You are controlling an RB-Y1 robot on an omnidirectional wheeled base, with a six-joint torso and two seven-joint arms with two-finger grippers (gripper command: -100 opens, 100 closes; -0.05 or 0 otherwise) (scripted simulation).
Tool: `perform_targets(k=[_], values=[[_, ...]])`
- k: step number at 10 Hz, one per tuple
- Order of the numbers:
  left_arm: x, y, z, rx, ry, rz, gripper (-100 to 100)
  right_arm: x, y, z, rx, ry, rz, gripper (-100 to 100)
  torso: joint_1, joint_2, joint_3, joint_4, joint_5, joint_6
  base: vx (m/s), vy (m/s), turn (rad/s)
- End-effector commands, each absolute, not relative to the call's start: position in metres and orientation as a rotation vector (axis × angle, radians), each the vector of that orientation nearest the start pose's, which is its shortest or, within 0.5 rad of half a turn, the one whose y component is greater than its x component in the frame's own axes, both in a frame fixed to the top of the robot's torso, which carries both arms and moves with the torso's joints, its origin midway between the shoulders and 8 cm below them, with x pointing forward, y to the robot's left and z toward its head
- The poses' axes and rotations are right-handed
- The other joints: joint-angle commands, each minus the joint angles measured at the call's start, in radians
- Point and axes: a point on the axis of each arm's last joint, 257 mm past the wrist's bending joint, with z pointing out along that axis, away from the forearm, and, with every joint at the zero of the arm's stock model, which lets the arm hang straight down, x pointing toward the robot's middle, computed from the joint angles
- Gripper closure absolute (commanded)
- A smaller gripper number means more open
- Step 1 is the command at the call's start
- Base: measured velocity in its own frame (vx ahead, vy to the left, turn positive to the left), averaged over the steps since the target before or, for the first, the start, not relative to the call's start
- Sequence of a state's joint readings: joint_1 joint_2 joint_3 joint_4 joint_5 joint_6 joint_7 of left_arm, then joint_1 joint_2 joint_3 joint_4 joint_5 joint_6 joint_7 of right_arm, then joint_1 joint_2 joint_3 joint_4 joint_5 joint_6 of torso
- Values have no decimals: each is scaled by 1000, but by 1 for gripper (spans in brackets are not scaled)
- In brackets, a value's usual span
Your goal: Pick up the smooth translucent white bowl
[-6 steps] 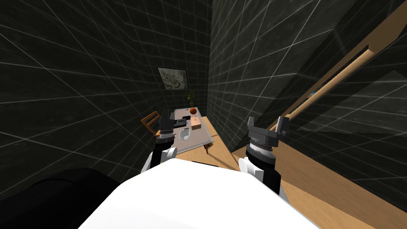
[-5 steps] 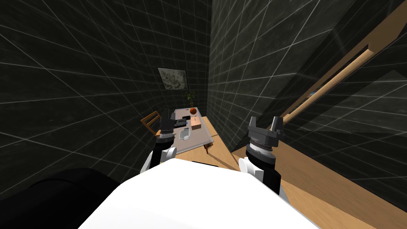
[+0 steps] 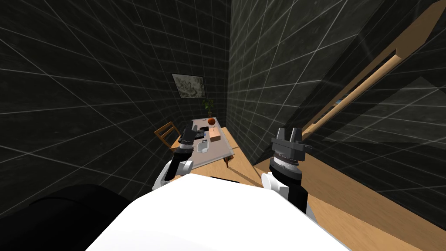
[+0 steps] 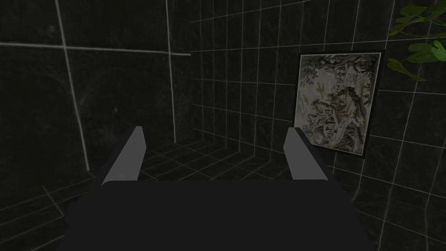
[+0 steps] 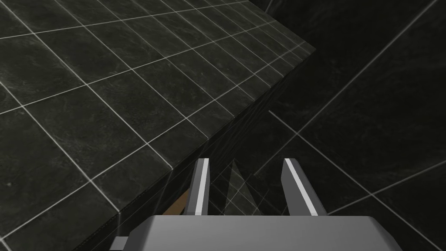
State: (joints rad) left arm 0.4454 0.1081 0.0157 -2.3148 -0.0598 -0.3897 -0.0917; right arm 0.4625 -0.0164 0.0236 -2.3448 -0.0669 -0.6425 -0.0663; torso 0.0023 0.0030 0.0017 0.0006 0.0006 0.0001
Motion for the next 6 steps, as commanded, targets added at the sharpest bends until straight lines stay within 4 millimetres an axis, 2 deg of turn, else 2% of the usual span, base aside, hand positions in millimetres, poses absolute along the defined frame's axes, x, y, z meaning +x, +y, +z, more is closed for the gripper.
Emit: perform_targets(k=[1,2,4,5,6], values=[[377,263,17,-563,824,-1177,-100,303,-268,87,513,399,1493,0,0,0,0,0,0,0,-68,38,-28],[378,264,16,-569,829,-1174,-100,303,-268,87,513,399,1493,0,0,1,0,0,0,0,-49,34,-13],[400,265,-7,-636,895,-1184,-100,303,-268,87,513,399,1493,0,0,0,0,0,0,0,-46,27,-34],[401,265,-10,-645,903,-1180,-100,303,-268,87,513,399,1493,0,0,0,0,0,0,0,-42,31,-15],[412,266,-22,-682,932,-1187,-100,303,-268,87,513,399,1493,0,0,0,0,0,0,0,-41,33,-27]])
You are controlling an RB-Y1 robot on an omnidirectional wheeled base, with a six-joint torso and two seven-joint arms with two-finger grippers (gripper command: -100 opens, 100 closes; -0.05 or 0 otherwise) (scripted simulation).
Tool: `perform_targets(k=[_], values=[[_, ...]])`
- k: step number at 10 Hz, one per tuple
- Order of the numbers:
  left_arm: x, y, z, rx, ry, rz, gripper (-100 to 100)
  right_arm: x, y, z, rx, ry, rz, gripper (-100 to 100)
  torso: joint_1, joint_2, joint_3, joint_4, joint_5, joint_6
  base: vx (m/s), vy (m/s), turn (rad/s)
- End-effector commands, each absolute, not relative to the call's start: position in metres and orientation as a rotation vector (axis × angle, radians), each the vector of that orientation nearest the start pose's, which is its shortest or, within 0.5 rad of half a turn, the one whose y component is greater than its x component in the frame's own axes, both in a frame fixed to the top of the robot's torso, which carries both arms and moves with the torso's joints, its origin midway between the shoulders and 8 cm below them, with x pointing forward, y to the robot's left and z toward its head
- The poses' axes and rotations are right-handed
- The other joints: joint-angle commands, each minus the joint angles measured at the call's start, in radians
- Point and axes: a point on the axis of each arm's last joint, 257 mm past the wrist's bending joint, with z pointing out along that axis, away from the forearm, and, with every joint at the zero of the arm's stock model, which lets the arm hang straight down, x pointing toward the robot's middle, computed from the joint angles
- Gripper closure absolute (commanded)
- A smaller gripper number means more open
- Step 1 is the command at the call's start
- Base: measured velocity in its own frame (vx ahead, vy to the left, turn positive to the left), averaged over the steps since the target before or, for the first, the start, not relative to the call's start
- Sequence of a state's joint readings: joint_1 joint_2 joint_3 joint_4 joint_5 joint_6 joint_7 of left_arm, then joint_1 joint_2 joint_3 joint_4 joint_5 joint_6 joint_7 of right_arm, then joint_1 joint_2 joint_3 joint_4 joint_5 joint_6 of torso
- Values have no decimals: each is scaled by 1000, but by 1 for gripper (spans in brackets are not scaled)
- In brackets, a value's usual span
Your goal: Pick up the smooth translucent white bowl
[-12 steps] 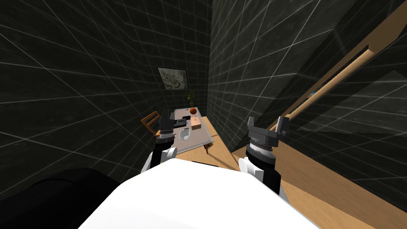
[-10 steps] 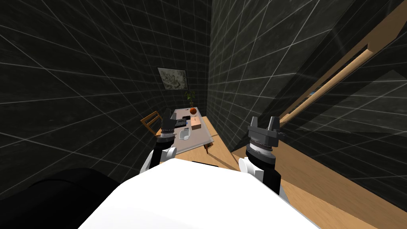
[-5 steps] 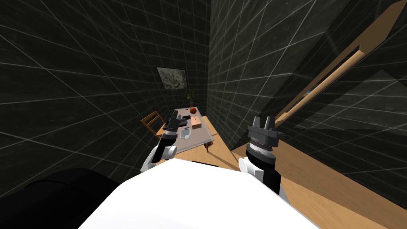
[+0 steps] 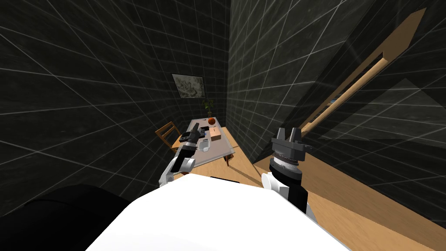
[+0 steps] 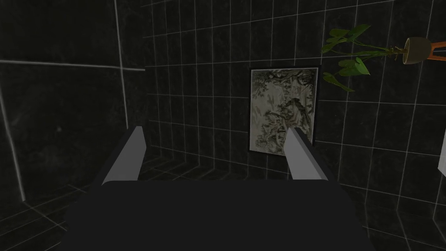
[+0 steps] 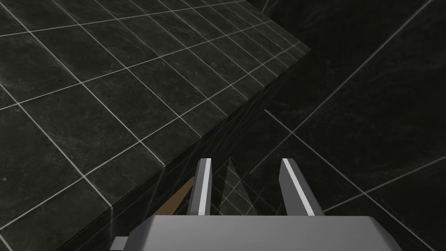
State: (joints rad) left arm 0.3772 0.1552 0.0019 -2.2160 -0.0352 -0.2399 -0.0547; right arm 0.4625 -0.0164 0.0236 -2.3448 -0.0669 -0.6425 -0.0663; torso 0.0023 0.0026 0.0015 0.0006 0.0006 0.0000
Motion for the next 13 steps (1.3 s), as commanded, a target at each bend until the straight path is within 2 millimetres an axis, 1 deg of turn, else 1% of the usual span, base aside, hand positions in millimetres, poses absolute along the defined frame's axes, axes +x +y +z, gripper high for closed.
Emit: perform_targets(k=[1,2,3,4,5,6,7,8,9,10,11,12,13], values=[[413,266,-25,-691,940,-1182,-100,303,-268,87,513,399,1493,0,0,0,0,0,0,0,-32,22,-20],[424,266,-37,-729,967,-1189,-100,303,-268,87,513,399,1493,0,-1,-1,0,0,0,0,-30,28,-33],[425,267,-40,-741,977,-1183,-100,303,-268,87,513,399,1493,0,0,-1,0,0,0,0,-28,27,-16],[436,268,-54,-784,1007,-1188,-100,303,-268,87,513,399,1493,0,0,-1,-1,0,0,0,-33,31,-29],[437,268,-57,-794,1015,-1183,-100,303,-268,87,513,399,1493,0,0,-1,0,0,0,0,-29,23,-24],[448,269,-72,-844,1048,-1185,-100,303,-268,87,513,399,1493,0,-1,-1,-1,0,0,0,-35,36,-39],[449,269,-74,-850,1052,-1182,-100,303,-268,87,513,399,1493,0,0,-1,0,0,0,0,-31,31,-18],[458,269,-88,-895,1078,-1188,-100,303,-268,87,513,399,1493,0,0,-1,0,0,0,0,-32,26,-40],[460,270,-92,-909,1090,-1180,-100,303,-268,87,513,399,1493,0,-1,-1,-1,0,0,0,-29,23,-20],[469,270,-106,-956,1114,-1186,-100,303,-268,87,513,399,1493,0,-1,-1,-1,0,0,0,-31,24,-29],[470,271,-111,-970,1127,-1177,-100,303,-268,87,513,399,1493,0,-1,-1,-1,0,0,0,-26,21,-22],[479,270,-124,-1015,1147,-1184,-100,303,-268,87,513,399,1493,0,-1,-1,-1,0,0,0,-28,25,-50],[480,271,-130,-1034,1163,-1172,-100,303,-268,87,513,399,1493,0,-1,-1,-1,0,0,0,-24,24,-22]])
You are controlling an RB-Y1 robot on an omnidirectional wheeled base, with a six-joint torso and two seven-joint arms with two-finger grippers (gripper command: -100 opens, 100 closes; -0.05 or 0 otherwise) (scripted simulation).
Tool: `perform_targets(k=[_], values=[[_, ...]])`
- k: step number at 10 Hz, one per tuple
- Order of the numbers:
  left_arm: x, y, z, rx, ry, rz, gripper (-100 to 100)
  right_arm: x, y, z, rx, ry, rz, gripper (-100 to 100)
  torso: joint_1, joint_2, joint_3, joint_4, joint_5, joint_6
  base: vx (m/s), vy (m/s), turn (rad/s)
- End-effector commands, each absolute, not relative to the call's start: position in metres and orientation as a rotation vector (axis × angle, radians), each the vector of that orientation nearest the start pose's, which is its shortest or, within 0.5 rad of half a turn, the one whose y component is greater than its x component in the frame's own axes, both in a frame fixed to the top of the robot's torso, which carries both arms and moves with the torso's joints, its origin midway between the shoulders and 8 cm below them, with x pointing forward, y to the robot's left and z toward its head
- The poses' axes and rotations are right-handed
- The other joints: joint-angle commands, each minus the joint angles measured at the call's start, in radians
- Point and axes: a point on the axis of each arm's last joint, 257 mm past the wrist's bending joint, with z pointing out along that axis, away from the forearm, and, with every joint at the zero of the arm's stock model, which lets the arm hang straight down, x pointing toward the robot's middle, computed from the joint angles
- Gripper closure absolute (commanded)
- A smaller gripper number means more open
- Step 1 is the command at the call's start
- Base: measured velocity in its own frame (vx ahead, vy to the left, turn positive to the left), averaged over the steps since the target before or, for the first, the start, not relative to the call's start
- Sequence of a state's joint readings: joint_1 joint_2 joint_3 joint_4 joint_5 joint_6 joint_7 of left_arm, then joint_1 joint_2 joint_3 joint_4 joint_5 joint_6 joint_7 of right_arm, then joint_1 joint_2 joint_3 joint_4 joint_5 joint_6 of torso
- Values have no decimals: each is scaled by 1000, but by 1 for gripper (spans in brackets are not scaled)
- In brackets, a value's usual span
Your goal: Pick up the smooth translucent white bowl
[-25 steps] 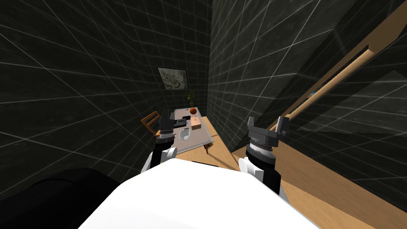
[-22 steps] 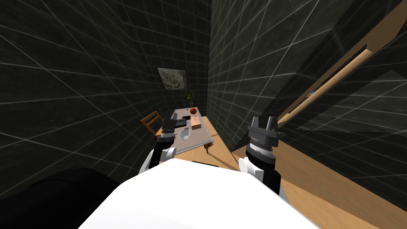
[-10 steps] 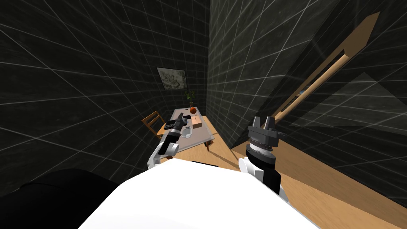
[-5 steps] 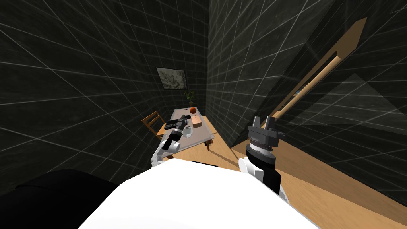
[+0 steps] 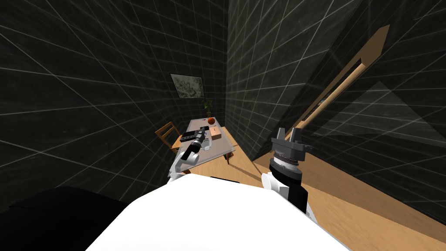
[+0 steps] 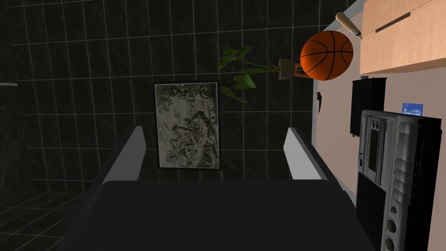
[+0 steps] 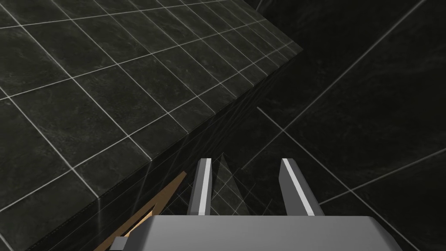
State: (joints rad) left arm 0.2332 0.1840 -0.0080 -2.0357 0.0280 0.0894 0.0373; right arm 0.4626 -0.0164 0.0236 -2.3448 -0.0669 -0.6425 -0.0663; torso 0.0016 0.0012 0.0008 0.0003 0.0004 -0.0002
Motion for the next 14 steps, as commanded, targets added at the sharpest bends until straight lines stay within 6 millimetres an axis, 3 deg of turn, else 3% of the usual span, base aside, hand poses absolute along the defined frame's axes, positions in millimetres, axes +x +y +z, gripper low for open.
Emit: perform_targets(k=[1,6,11,12,14], values=[[488,272,-146,-1087,1188,-1173,-100,303,-268,87,513,399,1493,0,0,0,0,0,0,0,-28,26,-40],[503,274,-191,-1234,1266,-1146,-100,303,-268,87,513,399,1493,0,0,0,0,0,0,0,-24,20,-31],[516,277,-248,-1434,1344,-1109,-100,303,-268,87,513,399,1493,0,-1,-1,0,0,0,0,-17,13,-36],[516,277,-252,-1444,1353,-1100,-100,303,-268,87,513,399,1493,0,0,-1,-1,0,0,0,-10,11,-23],[521,280,-279,-1560,1380,-1081,-100,303,-268,87,513,399,1493,0,-1,-1,-1,0,0,0,-7,10,-60]])
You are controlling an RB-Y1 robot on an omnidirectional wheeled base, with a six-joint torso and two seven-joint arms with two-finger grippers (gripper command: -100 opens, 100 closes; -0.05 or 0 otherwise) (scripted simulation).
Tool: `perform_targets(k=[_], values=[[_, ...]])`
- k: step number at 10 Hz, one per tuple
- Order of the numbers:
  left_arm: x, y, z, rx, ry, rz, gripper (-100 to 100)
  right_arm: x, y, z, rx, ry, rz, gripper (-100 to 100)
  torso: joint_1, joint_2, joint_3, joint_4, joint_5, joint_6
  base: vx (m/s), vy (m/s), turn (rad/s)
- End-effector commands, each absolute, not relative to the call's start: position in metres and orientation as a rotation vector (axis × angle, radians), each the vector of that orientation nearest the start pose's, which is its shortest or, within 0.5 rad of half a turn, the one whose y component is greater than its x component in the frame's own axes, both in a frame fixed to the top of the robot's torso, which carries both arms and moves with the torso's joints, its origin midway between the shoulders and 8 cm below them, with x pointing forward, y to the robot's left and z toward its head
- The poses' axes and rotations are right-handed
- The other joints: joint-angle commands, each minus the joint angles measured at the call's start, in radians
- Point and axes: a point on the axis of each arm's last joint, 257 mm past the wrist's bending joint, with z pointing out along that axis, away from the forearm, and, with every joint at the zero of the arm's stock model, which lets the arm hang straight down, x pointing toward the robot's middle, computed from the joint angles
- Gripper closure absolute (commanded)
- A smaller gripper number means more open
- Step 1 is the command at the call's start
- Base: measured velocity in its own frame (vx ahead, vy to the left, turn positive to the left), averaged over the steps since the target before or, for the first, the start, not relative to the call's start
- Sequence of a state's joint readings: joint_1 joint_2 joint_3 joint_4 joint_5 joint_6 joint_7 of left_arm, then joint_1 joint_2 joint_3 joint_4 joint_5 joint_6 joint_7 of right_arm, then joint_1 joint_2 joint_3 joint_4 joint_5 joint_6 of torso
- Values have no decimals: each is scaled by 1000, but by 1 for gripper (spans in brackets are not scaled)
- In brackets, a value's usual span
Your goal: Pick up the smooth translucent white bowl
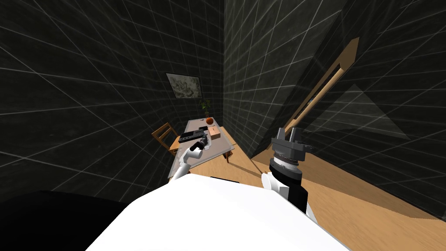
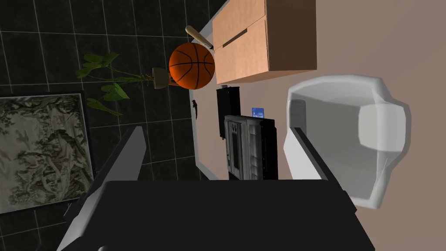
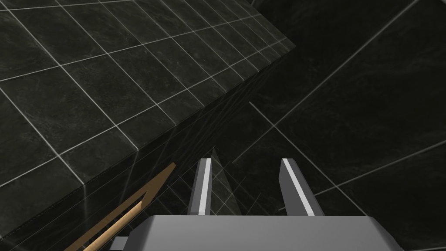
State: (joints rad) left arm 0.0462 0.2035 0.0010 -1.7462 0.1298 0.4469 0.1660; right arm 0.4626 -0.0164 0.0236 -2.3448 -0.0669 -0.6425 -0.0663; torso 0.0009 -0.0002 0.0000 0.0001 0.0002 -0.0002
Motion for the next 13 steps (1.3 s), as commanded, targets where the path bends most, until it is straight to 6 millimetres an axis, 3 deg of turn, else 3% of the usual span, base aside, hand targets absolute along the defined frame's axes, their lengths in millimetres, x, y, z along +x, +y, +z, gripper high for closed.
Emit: perform_targets(k=[1,8,13], values=[[518,281,-290,-1584,1397,-1059,-100,303,-268,87,513,399,1493,0,0,0,0,0,0,0,-2,11,-24],[515,297,-354,-1841,1442,-959,-100,303,-268,87,513,399,1493,0,0,-2,-1,0,0,0,13,6,-35],[498,330,-411,-2104,1427,-811,-100,303,-268,87,513,399,1493,0,0,-4,-2,-1,0,0,43,7,-50]])
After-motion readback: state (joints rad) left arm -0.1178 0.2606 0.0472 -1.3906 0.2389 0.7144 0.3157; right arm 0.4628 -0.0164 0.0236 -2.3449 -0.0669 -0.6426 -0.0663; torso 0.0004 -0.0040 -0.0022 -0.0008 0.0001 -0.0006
